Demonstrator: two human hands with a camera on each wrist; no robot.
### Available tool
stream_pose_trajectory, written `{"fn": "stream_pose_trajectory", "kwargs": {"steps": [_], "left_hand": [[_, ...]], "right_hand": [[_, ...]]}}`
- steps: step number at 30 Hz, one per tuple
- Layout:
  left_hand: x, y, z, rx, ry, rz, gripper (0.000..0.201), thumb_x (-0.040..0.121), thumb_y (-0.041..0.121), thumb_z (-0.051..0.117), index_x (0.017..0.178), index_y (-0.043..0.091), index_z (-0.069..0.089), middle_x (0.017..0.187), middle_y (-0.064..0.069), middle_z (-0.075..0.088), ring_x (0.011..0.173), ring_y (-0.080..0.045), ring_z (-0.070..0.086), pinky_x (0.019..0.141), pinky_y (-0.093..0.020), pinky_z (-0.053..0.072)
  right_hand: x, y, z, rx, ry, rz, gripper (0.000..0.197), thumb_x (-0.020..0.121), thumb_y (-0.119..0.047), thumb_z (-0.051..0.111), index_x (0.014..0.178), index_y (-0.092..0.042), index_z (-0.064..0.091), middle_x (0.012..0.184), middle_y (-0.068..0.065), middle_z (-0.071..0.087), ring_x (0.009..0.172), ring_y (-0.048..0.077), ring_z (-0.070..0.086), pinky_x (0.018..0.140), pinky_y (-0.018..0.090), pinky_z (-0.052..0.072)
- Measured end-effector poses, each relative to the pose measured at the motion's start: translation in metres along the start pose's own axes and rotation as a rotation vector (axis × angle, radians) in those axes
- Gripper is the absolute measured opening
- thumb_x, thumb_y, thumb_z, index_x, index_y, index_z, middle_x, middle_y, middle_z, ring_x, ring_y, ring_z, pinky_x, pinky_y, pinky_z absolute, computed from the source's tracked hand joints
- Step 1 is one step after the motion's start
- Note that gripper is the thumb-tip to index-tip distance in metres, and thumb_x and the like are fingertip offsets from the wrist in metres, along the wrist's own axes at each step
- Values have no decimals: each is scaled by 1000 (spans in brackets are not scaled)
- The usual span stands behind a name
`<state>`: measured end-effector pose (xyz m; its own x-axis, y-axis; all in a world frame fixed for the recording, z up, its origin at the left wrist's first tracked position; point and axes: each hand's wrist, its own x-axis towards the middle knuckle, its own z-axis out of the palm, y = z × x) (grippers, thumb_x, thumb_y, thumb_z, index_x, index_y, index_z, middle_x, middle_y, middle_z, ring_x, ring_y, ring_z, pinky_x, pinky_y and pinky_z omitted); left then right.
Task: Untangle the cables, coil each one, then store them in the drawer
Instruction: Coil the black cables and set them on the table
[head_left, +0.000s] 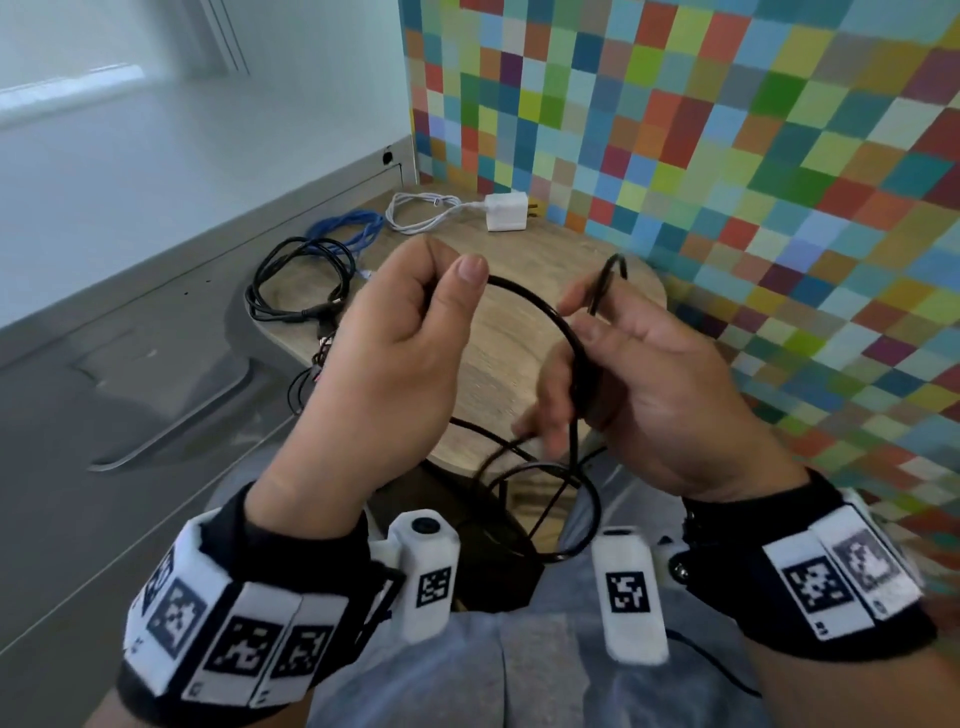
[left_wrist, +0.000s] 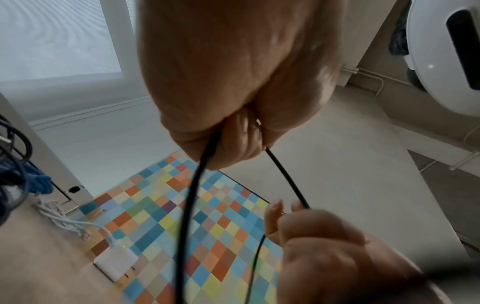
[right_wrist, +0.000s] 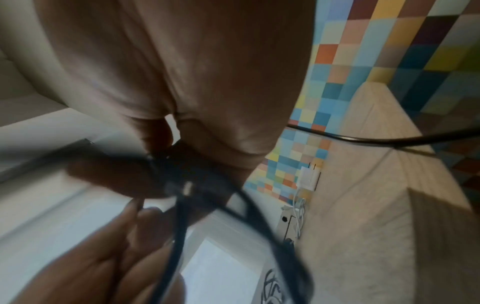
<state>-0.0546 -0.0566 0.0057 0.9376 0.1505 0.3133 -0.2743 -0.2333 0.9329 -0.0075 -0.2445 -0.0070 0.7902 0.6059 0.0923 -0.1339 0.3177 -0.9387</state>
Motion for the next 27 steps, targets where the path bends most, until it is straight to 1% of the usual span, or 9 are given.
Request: {"fn": "stream_pose_trajectory", "kwargs": {"steps": [3, 8, 11, 15, 18, 20, 22, 24, 27], "left_hand": [[-2, 1, -6, -62, -97, -47, 30, 93, 51, 58, 72, 31, 54, 60, 8, 37, 47, -10, 32, 50, -29, 35], [-7, 6, -10, -156, -238, -57, 35, 82, 39, 71, 76, 6, 61, 54, 3, 45, 48, -10, 45, 70, -51, 61], [-6, -3, -8, -190, -269, -47, 25, 83, 21, 77, 85, 4, 59, 73, -10, 61, 72, -33, 66, 92, -67, 53], [-10, -19, 6, -232, -345, -112, 35, 79, 11, 80, 96, 18, 51, 111, -5, 66, 114, -33, 69, 93, -44, 56], [-17, -21, 21, -237, -429, -178, 43, 82, 5, 78, 101, 24, 44, 135, -2, 61, 107, -33, 73, 90, -52, 60], [-18, -20, 25, -179, -468, -204, 41, 90, 3, 72, 102, 24, 39, 124, -4, 68, 74, -35, 74, 67, -54, 62], [-16, -16, 24, -162, -437, -189, 32, 97, 2, 65, 100, 18, 37, 92, -8, 73, 48, -19, 60, 46, -31, 51], [-10, -14, 18, -142, -274, -158, 24, 97, 0, 63, 93, 13, 43, 64, -5, 60, 43, -5, 47, 45, -15, 40], [-2, -18, 6, -125, -80, -129, 22, 93, 5, 71, 84, 15, 53, 53, 2, 41, 42, -7, 31, 43, -15, 29]], "right_hand": [[2, -13, -5, 125, 133, -58, 8, 106, -18, 42, 101, -19, 49, 49, -5, 30, 35, 13, 27, 44, 25, 36], [10, -34, -12, 219, 313, -191, 19, 109, -21, 39, 94, -24, 51, 51, -9, 26, 38, 7, 21, 41, 18, 22], [17, -42, -16, 332, 325, -258, 21, 110, -21, 36, 93, -24, 48, 51, -9, 23, 39, 6, 20, 36, 20, 25], [26, -54, -20, 450, 313, -334, 25, 111, -19, 34, 88, -22, 44, 51, -9, 24, 38, 5, 21, 34, 20, 27], [30, -62, -21, 464, 300, -383, 29, 111, -21, 34, 82, -22, 38, 53, -9, 23, 40, 6, 20, 35, 20, 27], [30, -64, -21, 384, 334, -403, 30, 112, -22, 34, 82, -22, 37, 56, -8, 22, 43, 7, 18, 38, 22, 26], [29, -61, -22, 266, 389, -419, 27, 112, -23, 36, 84, -23, 40, 58, -6, 22, 44, 9, 17, 41, 24, 24], [27, -57, -24, 133, 445, -428, 25, 111, -22, 37, 87, -24, 42, 58, -5, 24, 45, 12, 17, 44, 24, 21], [25, -46, -27, 3, 496, -431, 22, 111, -16, 36, 92, -22, 45, 59, -3, 25, 45, 16, 16, 48, 24, 21]]}}
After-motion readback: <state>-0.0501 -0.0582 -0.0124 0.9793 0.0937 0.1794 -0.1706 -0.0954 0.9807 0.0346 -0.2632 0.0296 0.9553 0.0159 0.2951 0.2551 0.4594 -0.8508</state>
